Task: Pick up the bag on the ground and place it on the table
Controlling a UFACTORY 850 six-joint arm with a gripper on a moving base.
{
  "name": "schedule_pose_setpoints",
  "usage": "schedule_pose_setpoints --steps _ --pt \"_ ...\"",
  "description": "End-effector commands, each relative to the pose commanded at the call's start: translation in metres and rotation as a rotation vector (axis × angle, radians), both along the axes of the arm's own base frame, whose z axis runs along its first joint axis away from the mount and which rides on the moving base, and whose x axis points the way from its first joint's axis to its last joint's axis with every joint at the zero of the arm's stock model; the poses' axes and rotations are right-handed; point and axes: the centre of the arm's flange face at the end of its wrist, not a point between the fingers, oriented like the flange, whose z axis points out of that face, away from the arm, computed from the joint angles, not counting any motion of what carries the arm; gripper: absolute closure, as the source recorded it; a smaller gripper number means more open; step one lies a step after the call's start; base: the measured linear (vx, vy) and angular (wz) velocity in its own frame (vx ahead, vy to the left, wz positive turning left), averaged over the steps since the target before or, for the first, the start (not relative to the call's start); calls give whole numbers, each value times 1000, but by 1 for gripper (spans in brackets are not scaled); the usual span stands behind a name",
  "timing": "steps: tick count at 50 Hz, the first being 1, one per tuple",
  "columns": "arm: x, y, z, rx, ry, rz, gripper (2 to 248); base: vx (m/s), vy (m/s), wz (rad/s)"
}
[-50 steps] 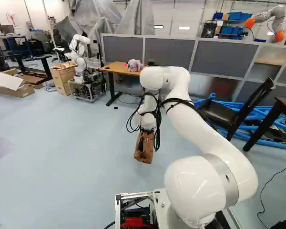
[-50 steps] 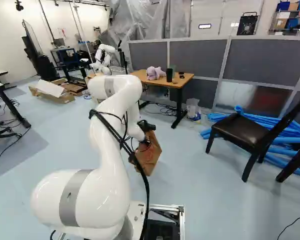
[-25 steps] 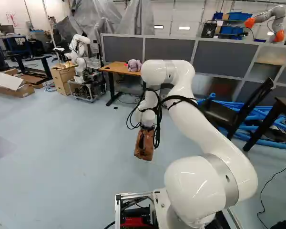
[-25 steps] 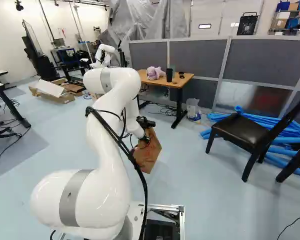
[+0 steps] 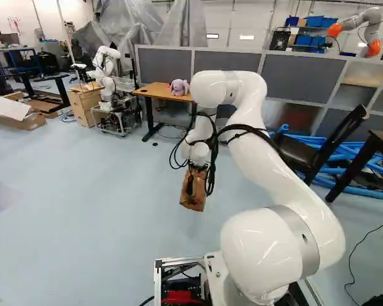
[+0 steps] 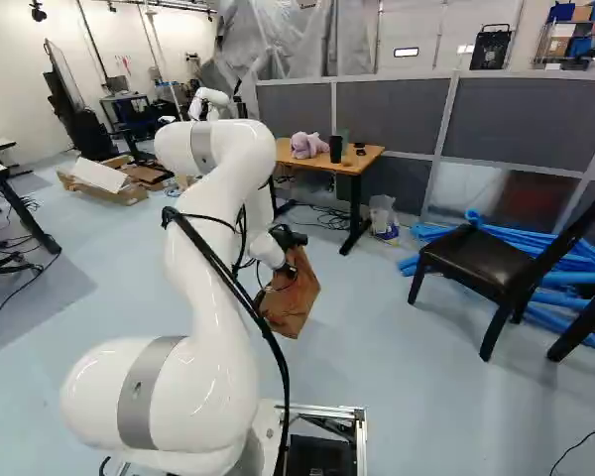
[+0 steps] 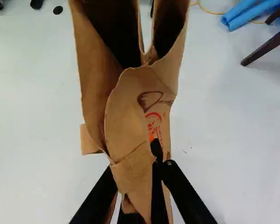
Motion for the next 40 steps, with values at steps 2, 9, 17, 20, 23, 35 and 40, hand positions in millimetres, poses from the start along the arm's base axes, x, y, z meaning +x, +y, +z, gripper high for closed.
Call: schedule_pose_setpoints --steps 2,9,17,20,23,35,40 --pt "0 0 3 0 -2 0 225 0 0 0" --pt "-2 0 13 1 -10 0 225 0 0 0" --pt "-3 0 24 2 -20 0 225 0 0 0" --pt "-4 0 28 2 -24 0 225 0 0 0" --pt "-4 0 33 2 -29 0 225 0 0 0" --pt "-3 -1 48 5 -45 -1 225 0 0 0" --pt "-2 -1 55 8 -47 -1 225 0 0 0"
